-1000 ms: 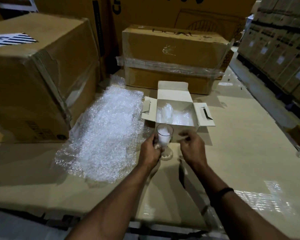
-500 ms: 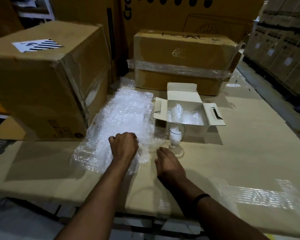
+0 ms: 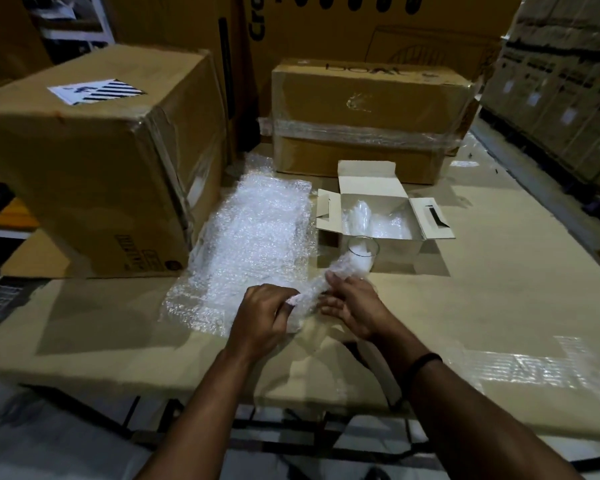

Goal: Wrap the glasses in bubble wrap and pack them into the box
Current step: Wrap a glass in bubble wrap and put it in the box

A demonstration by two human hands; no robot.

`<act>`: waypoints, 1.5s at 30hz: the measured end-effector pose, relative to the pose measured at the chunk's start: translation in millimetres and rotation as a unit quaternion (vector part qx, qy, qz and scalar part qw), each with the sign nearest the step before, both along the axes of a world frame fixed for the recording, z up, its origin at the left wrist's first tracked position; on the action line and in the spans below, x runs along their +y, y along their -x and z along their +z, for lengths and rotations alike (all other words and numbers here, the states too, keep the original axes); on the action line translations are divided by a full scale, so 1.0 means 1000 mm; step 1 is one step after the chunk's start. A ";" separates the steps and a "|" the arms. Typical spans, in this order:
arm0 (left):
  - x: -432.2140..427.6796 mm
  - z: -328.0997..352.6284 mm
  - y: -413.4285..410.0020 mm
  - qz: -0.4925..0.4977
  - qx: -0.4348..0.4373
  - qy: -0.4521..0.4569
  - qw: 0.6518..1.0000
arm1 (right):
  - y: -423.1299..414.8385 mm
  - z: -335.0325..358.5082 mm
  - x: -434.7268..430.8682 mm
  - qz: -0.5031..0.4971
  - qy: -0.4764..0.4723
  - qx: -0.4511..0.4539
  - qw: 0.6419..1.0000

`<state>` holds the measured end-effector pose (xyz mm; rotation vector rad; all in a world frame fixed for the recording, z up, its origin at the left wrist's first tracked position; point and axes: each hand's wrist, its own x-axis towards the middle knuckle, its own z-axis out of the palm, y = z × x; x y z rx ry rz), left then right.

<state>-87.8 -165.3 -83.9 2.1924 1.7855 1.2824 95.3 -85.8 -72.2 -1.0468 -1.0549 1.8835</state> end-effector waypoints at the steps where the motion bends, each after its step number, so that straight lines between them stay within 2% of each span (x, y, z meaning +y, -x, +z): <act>1: -0.002 0.002 0.000 -0.012 0.005 -0.004 1.000 | 0.002 0.002 -0.002 0.013 0.004 -0.022 1.000; 4: -0.003 0.004 -0.006 -0.049 0.024 -0.016 0.998 | -0.007 0.008 -0.007 -0.031 -0.047 -0.093 0.994; 7: 0.000 0.005 -0.023 -0.077 0.035 -0.022 0.996 | -0.041 0.020 -0.008 -0.066 -0.150 -0.218 0.962; 9: 0.005 0.006 -0.041 -0.094 0.039 -0.026 0.994 | -0.072 0.030 -0.007 -0.081 -0.185 -0.273 0.941; 16: 0.035 0.019 -0.111 -0.091 0.037 -0.058 0.994 | -0.174 0.055 0.017 -0.157 -0.147 -0.353 0.910; 18: 0.042 0.024 -0.129 -0.071 0.046 -0.056 0.995 | -0.196 0.051 0.030 -0.167 -0.155 -0.410 0.883; 21: 0.047 0.020 -0.150 -0.110 0.077 -0.036 0.990 | -0.219 0.048 0.045 -0.145 -0.171 -0.523 0.822; 23: 0.049 0.012 -0.162 -0.145 0.118 0.027 0.982 | -0.233 0.045 0.052 -0.109 -0.180 -0.554 0.806; 26: 0.050 0.000 -0.173 -0.157 0.148 0.169 0.962 | -0.252 0.033 0.066 -0.081 -0.170 -0.530 0.827; 28: 0.052 -0.004 -0.179 -0.145 0.154 0.208 0.955 | -0.261 0.027 0.073 -0.078 -0.142 -0.506 0.847; 30: 0.052 -0.003 -0.184 -0.137 0.168 0.209 0.954 | -0.266 0.025 0.076 -0.075 -0.117 -0.501 0.854; 34: 0.063 -0.004 -0.198 -0.089 0.174 0.147 0.970 | -0.276 0.018 0.082 -0.105 -0.099 -0.498 0.855; 36: 0.069 -0.005 -0.209 -0.078 0.221 0.195 0.952 | -0.283 0.015 0.086 -0.112 -0.093 -0.492 0.859; 38: 0.073 -0.010 -0.220 -0.075 0.271 0.272 0.920 | -0.291 0.015 0.091 -0.103 -0.070 -0.480 0.868; 40: 0.076 -0.012 -0.226 -0.072 0.282 0.329 0.898 | -0.299 0.019 0.091 -0.079 -0.039 -0.466 0.881; 43: 0.082 -0.016 -0.230 -0.063 0.281 0.334 0.897 | -0.312 0.021 0.089 -0.045 -0.008 -0.450 0.892; 45: 0.086 -0.018 -0.232 -0.063 0.280 0.307 0.908 | -0.316 0.019 0.086 -0.069 -0.009 -0.428 0.901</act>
